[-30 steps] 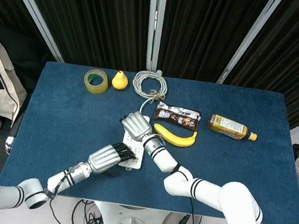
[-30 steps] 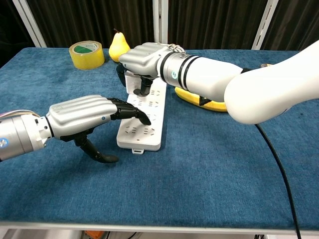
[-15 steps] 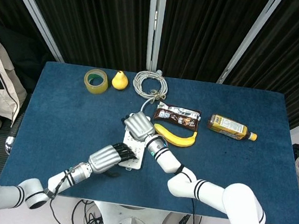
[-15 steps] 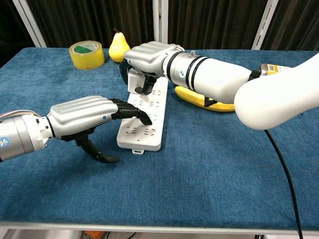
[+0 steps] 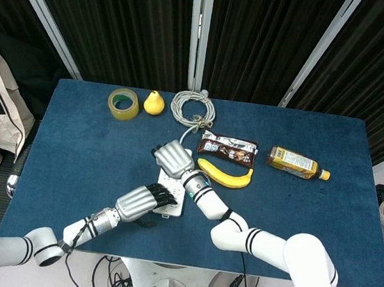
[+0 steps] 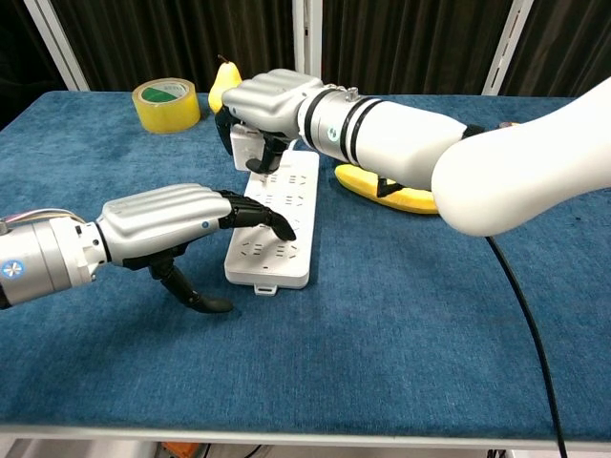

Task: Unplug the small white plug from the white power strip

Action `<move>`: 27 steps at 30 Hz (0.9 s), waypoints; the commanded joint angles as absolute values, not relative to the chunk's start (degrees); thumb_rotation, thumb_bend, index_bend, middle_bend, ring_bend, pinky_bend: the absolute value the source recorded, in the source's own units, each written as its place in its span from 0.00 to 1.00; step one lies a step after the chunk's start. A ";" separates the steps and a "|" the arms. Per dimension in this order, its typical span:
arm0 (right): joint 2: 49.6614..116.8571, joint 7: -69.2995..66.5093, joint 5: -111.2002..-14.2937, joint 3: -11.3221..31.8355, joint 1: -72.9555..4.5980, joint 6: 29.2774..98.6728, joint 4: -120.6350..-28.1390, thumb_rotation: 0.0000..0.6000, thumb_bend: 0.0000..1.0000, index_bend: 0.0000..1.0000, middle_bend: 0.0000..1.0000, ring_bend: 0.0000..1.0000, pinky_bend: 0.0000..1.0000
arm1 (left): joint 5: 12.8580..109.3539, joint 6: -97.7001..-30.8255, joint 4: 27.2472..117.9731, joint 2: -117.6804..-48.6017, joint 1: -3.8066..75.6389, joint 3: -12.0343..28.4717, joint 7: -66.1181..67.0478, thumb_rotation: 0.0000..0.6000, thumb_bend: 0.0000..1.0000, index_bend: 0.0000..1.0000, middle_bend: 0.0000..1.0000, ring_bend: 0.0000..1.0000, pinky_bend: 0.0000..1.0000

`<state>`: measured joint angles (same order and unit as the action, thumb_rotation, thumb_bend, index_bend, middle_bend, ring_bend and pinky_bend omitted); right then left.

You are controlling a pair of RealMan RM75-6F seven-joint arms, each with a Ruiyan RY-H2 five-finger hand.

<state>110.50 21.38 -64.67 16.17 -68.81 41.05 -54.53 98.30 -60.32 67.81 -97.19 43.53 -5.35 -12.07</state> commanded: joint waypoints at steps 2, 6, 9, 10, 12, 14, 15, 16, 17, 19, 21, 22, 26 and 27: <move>109.03 20.18 -63.82 17.61 -68.48 41.53 -56.66 1.00 0.47 0.79 0.62 0.56 0.88 | 98.68 -61.09 68.22 -96.98 43.53 -5.25 -11.87 1.00 0.19 0.20 0.23 0.16 0.18; 107.68 18.74 -63.05 18.96 -68.48 41.37 -59.12 1.00 0.47 0.78 0.62 0.56 0.88 | 99.16 -62.28 68.72 -96.78 43.51 -4.97 -11.39 1.00 0.19 0.20 0.23 0.16 0.18; 107.48 17.80 -61.23 20.10 -69.57 38.93 -59.86 1.00 0.47 0.76 0.62 0.55 0.87 | 99.38 -63.42 69.30 -96.52 43.27 -4.72 -10.88 1.00 0.19 0.20 0.23 0.16 0.18; 107.58 17.78 -60.61 20.39 -70.09 38.09 -59.73 1.00 0.47 0.74 0.61 0.55 0.86 | 99.42 -63.80 69.52 -96.41 43.14 -4.65 -10.67 1.00 0.19 0.20 0.23 0.16 0.18; 108.21 18.05 -58.93 21.06 -71.45 36.39 -58.89 1.00 0.46 0.70 0.59 0.54 0.83 | 99.38 -64.53 70.07 -96.11 42.81 -4.48 -10.09 1.00 0.19 0.20 0.23 0.16 0.18; 109.24 18.26 -56.70 21.93 -72.90 34.86 -57.63 1.00 0.45 0.60 0.56 0.50 0.77 | 99.26 -64.94 70.73 -95.77 42.55 -4.36 -9.44 1.00 0.19 0.20 0.23 0.16 0.18; 109.69 18.29 -55.52 22.36 -73.55 34.08 -57.07 1.00 0.45 0.55 0.54 0.48 0.75 | 99.22 -65.06 70.99 -95.65 42.46 -4.32 -9.16 1.00 0.19 0.20 0.23 0.16 0.18; 110.28 18.33 -53.84 22.94 -74.43 33.09 -56.31 1.00 0.44 0.43 0.48 0.43 0.69 | 99.15 -65.15 71.32 -95.49 42.36 -4.27 -8.78 1.00 0.19 0.20 0.23 0.16 0.18; 110.71 18.46 -52.53 23.33 -75.11 32.39 -55.68 1.00 0.43 0.31 0.41 0.37 0.63 | 99.08 -65.17 71.56 -95.38 42.28 -4.25 -8.50 1.00 0.19 0.20 0.23 0.16 0.18; 111.42 18.96 -49.97 23.94 -76.49 31.29 -54.46 1.00 0.39 0.08 0.25 0.23 0.50 | 99.00 -65.21 71.98 -95.18 42.15 -4.26 -8.00 1.00 0.19 0.20 0.23 0.16 0.18; 112.03 20.05 -47.85 24.19 -77.87 31.21 -53.38 1.00 0.35 0.00 0.13 0.12 0.39 | 98.91 -65.23 72.34 -95.03 41.96 -4.31 -7.53 1.00 0.19 0.20 0.23 0.16 0.18; 112.12 20.51 -47.11 24.17 -78.27 31.31 -53.25 1.00 0.34 0.00 0.09 0.08 0.36 | 98.84 -65.21 72.47 -94.95 41.88 -4.33 -7.31 1.00 0.19 0.20 0.23 0.16 0.18; 110.97 21.51 -45.73 23.64 -78.28 33.04 -55.05 1.00 0.30 0.00 0.00 0.00 0.22 | 98.64 -65.44 72.92 -94.63 41.45 -4.36 -6.68 1.00 0.19 0.20 0.23 0.16 0.18; 110.34 21.54 -45.61 23.52 -77.96 33.50 -55.85 1.00 0.30 0.00 0.00 0.00 0.21 | 98.63 -65.43 72.95 -94.55 41.43 -4.36 -6.64 1.00 0.19 0.20 0.23 0.16 0.18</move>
